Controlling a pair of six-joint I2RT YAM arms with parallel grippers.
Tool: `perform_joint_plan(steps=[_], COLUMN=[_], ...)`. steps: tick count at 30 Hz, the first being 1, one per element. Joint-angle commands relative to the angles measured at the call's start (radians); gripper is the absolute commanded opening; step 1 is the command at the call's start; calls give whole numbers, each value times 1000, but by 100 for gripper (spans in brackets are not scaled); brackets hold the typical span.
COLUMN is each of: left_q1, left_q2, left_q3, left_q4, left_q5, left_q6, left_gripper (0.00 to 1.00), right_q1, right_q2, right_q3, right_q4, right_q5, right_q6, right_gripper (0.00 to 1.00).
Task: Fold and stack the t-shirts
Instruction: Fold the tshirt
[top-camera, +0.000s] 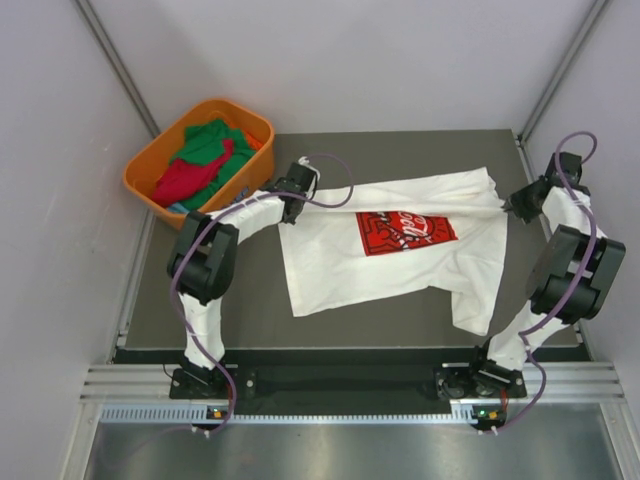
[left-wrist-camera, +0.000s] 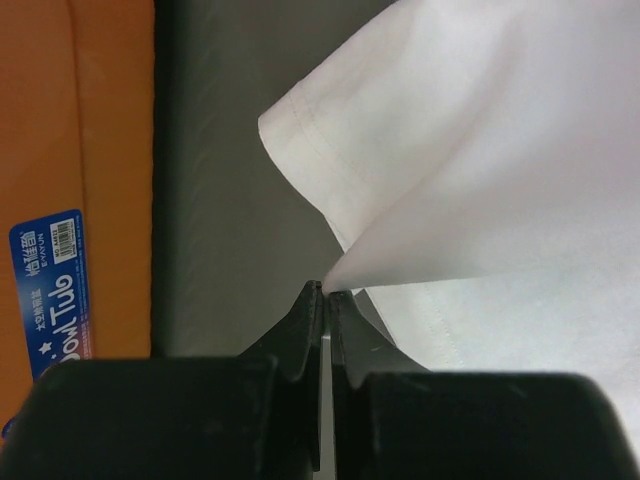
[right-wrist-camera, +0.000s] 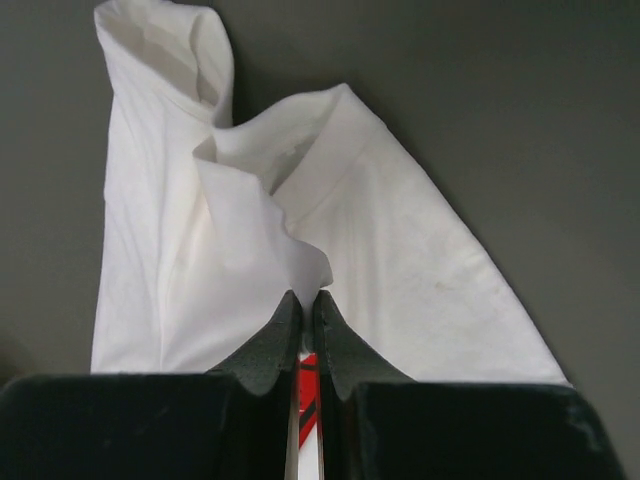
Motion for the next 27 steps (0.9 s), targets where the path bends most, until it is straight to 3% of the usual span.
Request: perform_joint_plan(steps=[1, 4, 8, 12, 14, 18, 22, 27], left_q1=[-13, -25, -45, -48, -48, -37, -22, -16], left_q2=[-47, -60, -69, -84, -100, -110, -75, -2], left_q3=[-11, -42, -94, -99, -83, -13, 79, 208], left_q4=[41, 41, 35, 6, -16, -83, -115, -203], left_q5=[-55, -37, -27, -52, -60, 3, 136, 180], left_q6=[40, 44, 43, 23, 5, -72, -173, -262], left_gripper=[0, 0, 18, 40, 47, 47, 41, 33], right_q1=[-31, -33, -34, -39, -38, -38, -38, -39], right_q2=[-62, -81, -93, -58, -59, -61, -50, -58], right_q3=[82, 60, -26, -26, -26, -11, 10, 0], right_q4=[-27, -37, 12, 17, 20, 8, -18, -46], right_q5=[8, 6, -3, -61, -81, -84, -94, -83], right_q6=[-63, -84, -104, -112, -109, -123, -138, -150], right_gripper=[0, 0, 0, 0, 0, 0, 0, 0])
